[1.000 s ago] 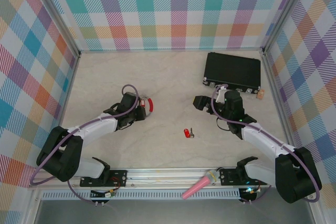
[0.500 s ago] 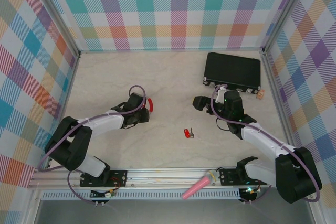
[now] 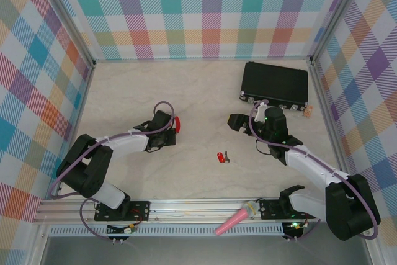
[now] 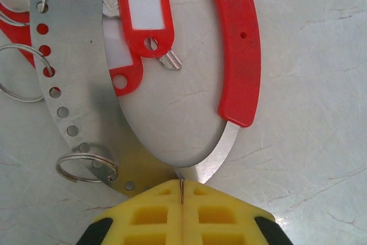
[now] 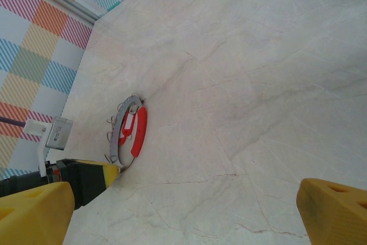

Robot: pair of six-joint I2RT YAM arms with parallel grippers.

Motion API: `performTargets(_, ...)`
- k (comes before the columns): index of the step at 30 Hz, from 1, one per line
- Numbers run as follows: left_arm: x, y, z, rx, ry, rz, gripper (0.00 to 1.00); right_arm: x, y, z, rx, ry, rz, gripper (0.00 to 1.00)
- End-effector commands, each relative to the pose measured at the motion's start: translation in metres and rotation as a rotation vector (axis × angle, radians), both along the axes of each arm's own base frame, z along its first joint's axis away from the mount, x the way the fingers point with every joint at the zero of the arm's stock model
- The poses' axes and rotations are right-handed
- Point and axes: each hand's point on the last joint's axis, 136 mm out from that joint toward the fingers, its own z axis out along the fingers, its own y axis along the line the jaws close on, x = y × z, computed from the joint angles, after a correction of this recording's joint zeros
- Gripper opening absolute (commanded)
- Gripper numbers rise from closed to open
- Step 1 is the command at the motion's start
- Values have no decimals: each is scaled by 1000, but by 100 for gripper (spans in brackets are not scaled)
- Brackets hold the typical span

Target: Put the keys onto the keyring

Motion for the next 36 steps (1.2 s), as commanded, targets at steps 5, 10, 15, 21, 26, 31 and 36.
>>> performTargets(5, 3, -4, 39, 49, -78, -37, 0, 4, 7, 24, 15, -66, 21, 99)
performTargets(10, 1, -9, 79, 148, -180, -108, 0, 1, 10, 30, 24, -95, 38, 99)
performTargets(15, 4, -20, 129, 176, -333, -172, 0, -4, 16, 39, 39, -142, 71, 99)
performTargets(21, 8, -41, 183, 147, -527, -280, 0, -19, 37, 59, 66, -219, 207, 99)
performTargets(26, -4, -66, 215, 26, -643, -429, 0, -28, 52, 77, 44, -255, 294, 94)
performTargets(31, -28, -93, 249, -191, -816, -568, 0, -31, 63, 90, 61, -278, 341, 67)
performTargets(36, -46, -115, 270, -350, -888, -681, 0, -33, 73, 100, 83, -285, 403, 44)
